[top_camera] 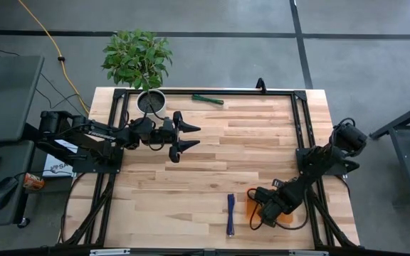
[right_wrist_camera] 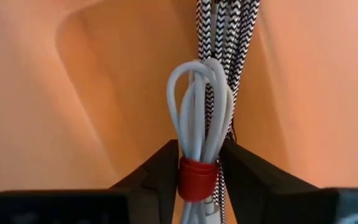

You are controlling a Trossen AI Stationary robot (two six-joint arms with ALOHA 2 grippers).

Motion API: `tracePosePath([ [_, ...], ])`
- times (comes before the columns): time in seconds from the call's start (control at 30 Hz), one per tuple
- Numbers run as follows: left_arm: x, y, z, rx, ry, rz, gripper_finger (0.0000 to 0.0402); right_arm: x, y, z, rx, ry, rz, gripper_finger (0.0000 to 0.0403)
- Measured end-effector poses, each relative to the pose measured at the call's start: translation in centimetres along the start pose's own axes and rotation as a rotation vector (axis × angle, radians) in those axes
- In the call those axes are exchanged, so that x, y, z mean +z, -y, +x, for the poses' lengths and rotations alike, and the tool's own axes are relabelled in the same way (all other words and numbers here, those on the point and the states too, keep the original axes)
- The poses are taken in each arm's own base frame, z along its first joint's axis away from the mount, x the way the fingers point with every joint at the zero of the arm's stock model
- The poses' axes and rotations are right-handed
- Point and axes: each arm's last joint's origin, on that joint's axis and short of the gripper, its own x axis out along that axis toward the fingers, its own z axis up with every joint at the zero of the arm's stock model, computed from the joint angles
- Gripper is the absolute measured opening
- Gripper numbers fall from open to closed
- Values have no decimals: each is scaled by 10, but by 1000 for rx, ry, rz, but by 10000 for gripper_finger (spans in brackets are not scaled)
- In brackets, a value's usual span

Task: Pick and place USB-C Cables
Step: Put the white charger cable into the orange bin, then put the green charger cable into the orange bin

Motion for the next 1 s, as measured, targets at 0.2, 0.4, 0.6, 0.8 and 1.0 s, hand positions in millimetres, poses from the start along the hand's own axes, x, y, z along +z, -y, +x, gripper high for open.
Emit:
tracePosePath([
  [0.2, 0, 0, 0, 0, 0, 0, 229, 5, 1, -25, -27, -24, -63, 144],
  [0.4, 0, 0, 0, 3, 0, 0, 229, 9, 2, -64, -88, 106, -131, 168],
  [0.6, 0, 0, 0, 3, 0, 0, 229, 25, 14, -77, -284, 390, -205, 172],
  [0.8, 0, 0, 0, 3, 0, 0, 229, 48, 41, -84, -545, 502, -224, 172],
  [1.0, -4, 0, 0, -11, -44, -4, 229, 58, 72, -84, -587, 668, -158, 172],
])
